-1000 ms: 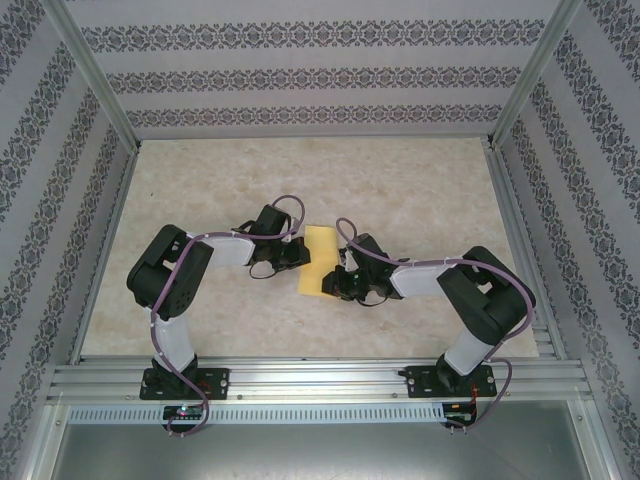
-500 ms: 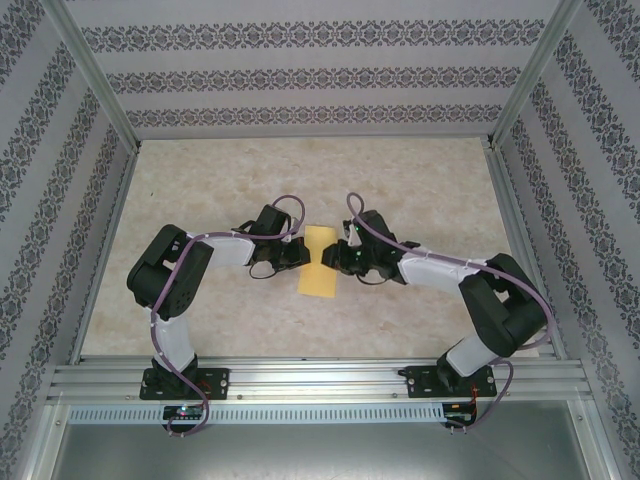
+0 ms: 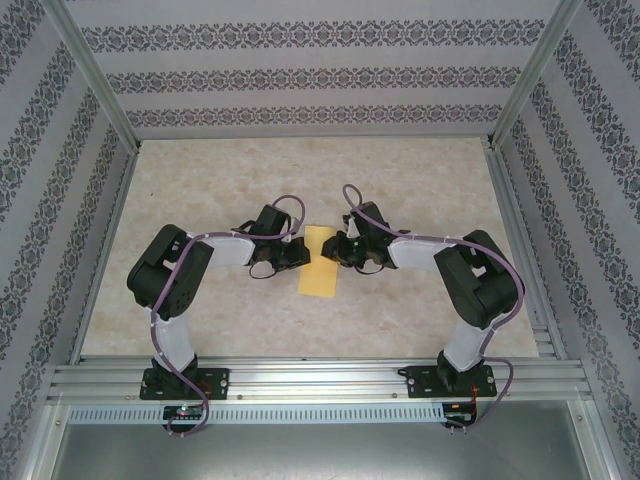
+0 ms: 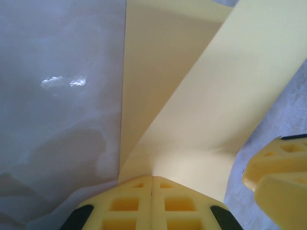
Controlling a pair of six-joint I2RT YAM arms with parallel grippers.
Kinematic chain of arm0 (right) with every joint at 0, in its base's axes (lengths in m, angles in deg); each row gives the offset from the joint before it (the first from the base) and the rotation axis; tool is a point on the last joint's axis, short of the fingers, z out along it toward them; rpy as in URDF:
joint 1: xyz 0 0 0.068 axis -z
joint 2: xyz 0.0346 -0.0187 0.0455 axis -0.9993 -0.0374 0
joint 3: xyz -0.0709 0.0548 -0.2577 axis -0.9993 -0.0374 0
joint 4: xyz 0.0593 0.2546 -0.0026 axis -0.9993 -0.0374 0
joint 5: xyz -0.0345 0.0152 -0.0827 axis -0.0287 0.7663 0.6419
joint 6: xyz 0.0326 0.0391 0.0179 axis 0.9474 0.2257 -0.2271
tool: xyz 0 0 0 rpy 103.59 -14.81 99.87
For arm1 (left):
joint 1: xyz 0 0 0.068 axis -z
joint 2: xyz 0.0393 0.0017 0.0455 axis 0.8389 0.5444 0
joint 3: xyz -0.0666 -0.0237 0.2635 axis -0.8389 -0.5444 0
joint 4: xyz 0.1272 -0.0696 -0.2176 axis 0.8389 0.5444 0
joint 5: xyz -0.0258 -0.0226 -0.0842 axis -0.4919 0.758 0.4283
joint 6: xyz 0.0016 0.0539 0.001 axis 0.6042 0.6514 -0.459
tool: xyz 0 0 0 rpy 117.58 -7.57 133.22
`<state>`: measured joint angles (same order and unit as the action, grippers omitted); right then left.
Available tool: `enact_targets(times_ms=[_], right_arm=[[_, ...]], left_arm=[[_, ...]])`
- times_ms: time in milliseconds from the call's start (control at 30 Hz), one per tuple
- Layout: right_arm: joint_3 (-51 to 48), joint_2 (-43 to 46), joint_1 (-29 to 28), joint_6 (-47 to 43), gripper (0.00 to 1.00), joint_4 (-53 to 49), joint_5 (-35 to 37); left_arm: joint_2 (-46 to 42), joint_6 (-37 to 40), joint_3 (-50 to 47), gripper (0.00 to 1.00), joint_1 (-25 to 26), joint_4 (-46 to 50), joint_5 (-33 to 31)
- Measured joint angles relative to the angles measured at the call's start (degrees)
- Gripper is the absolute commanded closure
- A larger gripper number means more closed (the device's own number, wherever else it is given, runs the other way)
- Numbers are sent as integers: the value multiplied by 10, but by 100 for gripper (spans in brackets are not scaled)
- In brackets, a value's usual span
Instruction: Fold a paper plane with a square sheet of paper (pick it up from the middle)
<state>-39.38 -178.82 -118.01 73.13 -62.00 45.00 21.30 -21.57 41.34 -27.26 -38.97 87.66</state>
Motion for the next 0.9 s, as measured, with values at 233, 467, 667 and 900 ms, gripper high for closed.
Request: enact_targets(times_ms=[233, 467, 667, 900], right_arm=[[-4, -34, 18, -15, 77, 3, 0], [-6, -31, 24, -19, 76, 3, -4], [14, 1, 26, -23, 76, -30, -10], [54, -34, 37, -23, 76, -25, -14]], left_arm=[[3, 6, 0, 100, 0, -5, 6], [7, 11, 4, 100, 0, -5, 11], [7, 13, 5, 100, 0, -5, 11], [7, 16, 5, 100, 0, -5, 12]])
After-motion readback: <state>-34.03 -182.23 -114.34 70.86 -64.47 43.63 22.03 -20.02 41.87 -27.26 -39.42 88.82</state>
